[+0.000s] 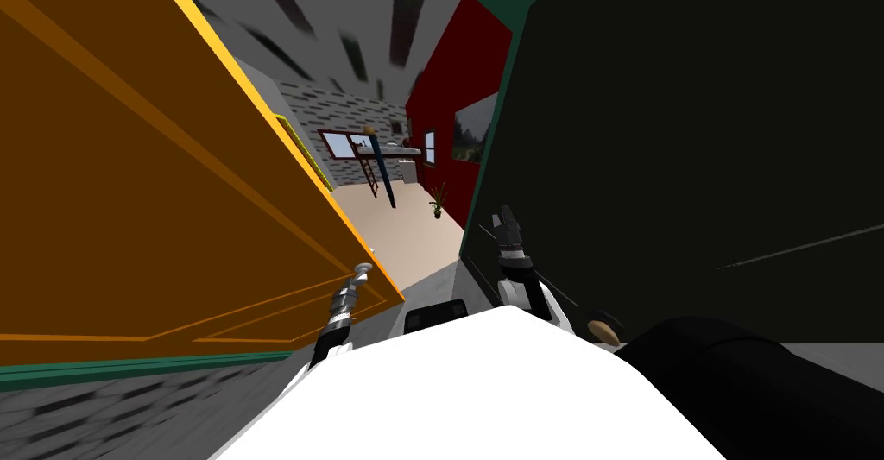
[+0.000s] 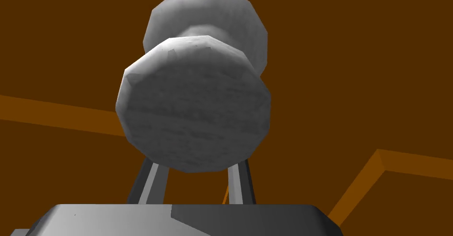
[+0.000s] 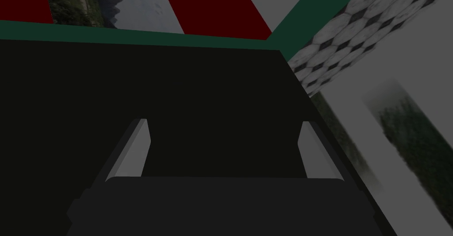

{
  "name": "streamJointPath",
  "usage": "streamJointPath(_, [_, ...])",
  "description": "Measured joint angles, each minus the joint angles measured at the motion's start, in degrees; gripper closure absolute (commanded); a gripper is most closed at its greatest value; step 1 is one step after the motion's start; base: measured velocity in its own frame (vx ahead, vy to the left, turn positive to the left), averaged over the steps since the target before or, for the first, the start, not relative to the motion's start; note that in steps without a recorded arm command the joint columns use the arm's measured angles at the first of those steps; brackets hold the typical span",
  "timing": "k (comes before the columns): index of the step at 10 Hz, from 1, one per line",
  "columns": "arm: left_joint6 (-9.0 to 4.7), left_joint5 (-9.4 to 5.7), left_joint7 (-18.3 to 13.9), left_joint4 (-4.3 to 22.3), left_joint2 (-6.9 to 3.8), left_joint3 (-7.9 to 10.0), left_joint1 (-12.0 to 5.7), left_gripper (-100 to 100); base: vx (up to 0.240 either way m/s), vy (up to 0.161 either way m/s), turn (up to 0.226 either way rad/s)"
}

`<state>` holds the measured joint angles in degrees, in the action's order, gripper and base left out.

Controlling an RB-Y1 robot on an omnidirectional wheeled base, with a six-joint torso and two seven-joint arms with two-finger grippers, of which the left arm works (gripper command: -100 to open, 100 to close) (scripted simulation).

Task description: Pull the door open

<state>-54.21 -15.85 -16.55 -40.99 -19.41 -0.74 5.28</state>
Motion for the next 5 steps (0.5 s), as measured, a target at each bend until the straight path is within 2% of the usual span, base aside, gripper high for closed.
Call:
streamJointPath(2, [0.17, -1.07, -2.58, 0.55, -0.02, -0.47, -0.41, 100, -0.068, 0.029, -0.113])
streamJointPath(5, [1.21, -3.27, -7.0, -0.36, 0.04, -1.14, -0.34, 100, -0.062, 0.016, -0.055])
